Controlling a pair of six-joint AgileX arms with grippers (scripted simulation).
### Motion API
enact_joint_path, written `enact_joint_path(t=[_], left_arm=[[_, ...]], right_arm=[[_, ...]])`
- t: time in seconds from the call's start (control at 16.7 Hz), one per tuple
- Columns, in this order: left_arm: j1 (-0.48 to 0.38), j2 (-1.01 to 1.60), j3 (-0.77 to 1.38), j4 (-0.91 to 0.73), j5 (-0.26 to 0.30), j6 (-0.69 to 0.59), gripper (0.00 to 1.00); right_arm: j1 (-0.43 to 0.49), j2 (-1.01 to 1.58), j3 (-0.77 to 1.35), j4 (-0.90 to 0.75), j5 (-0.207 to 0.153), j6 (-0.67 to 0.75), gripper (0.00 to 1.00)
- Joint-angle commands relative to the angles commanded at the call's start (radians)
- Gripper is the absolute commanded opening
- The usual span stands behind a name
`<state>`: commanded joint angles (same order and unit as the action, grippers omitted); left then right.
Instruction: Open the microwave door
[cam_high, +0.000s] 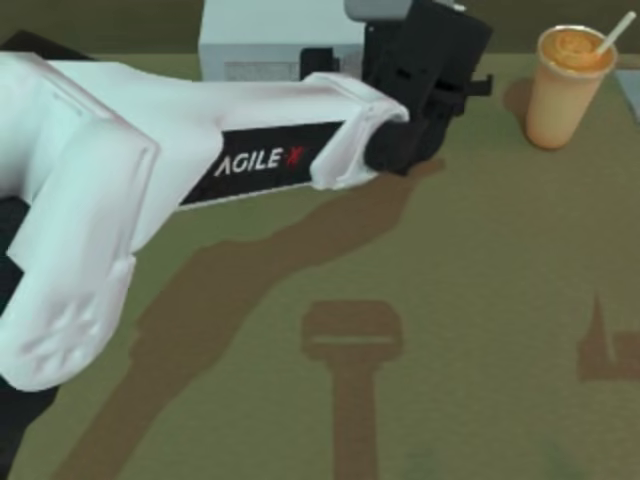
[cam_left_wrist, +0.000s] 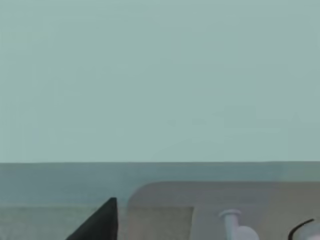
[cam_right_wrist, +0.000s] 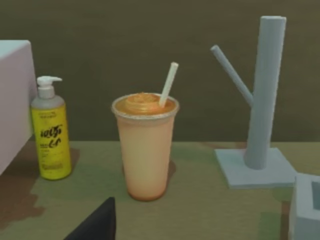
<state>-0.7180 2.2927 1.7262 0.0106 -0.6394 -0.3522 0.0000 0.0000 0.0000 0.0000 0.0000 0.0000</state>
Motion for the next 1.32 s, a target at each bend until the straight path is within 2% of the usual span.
enact_joint_path(t=[0.3,1.08,1.32], left_arm=[[0.01,0.02,0.02,0.004,0.009,0.007,1.0],[0.01,0.02,0.02,0.004,0.009,0.007,0.02],[0.01,0.02,0.02,0.004,0.009,0.007,0.0]], right_arm=[[0.0,0.0,0.0,0.0,0.0,0.0,1.0],[0.0,0.0,0.0,0.0,0.0,0.0,1.0],[0.0,0.0,0.0,0.0,0.0,0.0,1.0]])
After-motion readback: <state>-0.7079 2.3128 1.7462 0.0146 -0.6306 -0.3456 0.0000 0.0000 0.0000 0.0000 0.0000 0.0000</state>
